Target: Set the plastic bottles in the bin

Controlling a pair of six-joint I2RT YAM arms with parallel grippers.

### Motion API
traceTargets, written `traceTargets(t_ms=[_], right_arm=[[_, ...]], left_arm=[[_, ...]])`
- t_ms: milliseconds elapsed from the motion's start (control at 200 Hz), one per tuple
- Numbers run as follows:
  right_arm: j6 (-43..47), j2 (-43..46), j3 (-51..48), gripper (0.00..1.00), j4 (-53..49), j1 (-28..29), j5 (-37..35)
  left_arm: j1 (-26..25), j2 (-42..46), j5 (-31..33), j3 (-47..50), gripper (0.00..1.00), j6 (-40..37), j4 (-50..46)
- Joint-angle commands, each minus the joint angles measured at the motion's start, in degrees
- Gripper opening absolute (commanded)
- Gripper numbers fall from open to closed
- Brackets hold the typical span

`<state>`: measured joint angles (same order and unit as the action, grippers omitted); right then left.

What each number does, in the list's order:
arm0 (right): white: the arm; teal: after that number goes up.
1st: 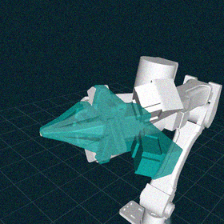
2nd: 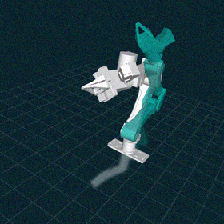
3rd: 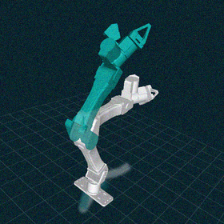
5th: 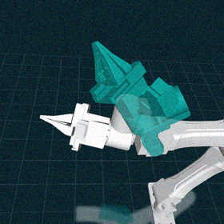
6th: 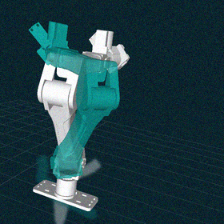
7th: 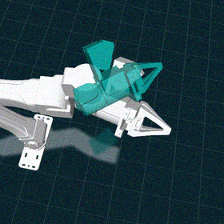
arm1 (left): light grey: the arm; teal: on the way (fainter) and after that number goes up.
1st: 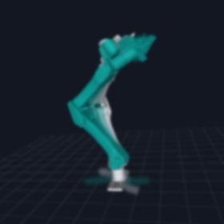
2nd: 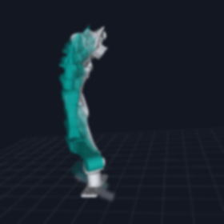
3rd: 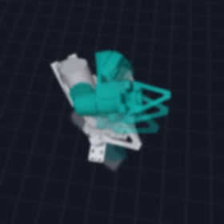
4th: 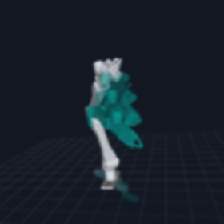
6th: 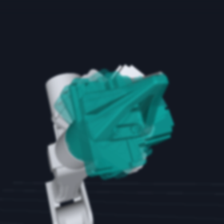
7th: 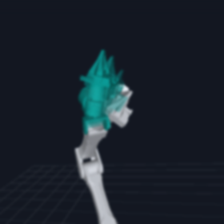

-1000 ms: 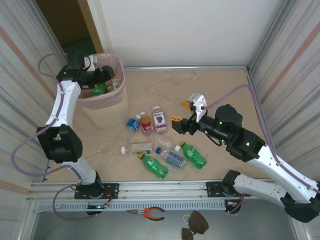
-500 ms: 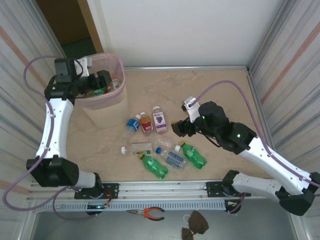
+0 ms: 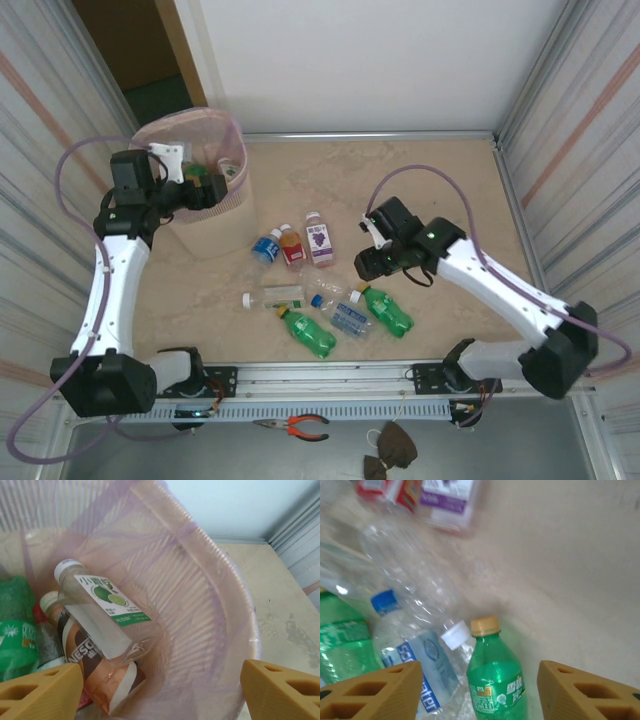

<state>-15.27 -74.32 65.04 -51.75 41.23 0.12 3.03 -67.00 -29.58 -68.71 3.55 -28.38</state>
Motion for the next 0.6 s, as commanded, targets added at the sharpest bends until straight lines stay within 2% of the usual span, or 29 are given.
traceTargets(t_ms=[0, 145, 291, 596], right_arm=[[-1.66, -5.08, 2.88, 0.57, -6.26, 0.10, 1.69], [-1.44, -9.49, 1.64, 0.52, -6.04, 0.23, 0.39], [0.03, -12.90, 0.84, 0.53, -4.07, 0.10, 0.62], [1.98, -19.67, 1.92, 0.54, -1.50, 0.08, 3.39]], left_arm=[[0.64, 0.06, -1.46, 4.43, 0.82, -3.48, 0.11], [4.02, 0.27, -5.73, 6.62, 0.80, -1.72, 1.99], [7.15, 1.83, -8.53, 8.84, 0.80, 0.44, 4.44], [7.76, 4.05, -13.55, 8.92, 0.80, 0.24, 9.50]])
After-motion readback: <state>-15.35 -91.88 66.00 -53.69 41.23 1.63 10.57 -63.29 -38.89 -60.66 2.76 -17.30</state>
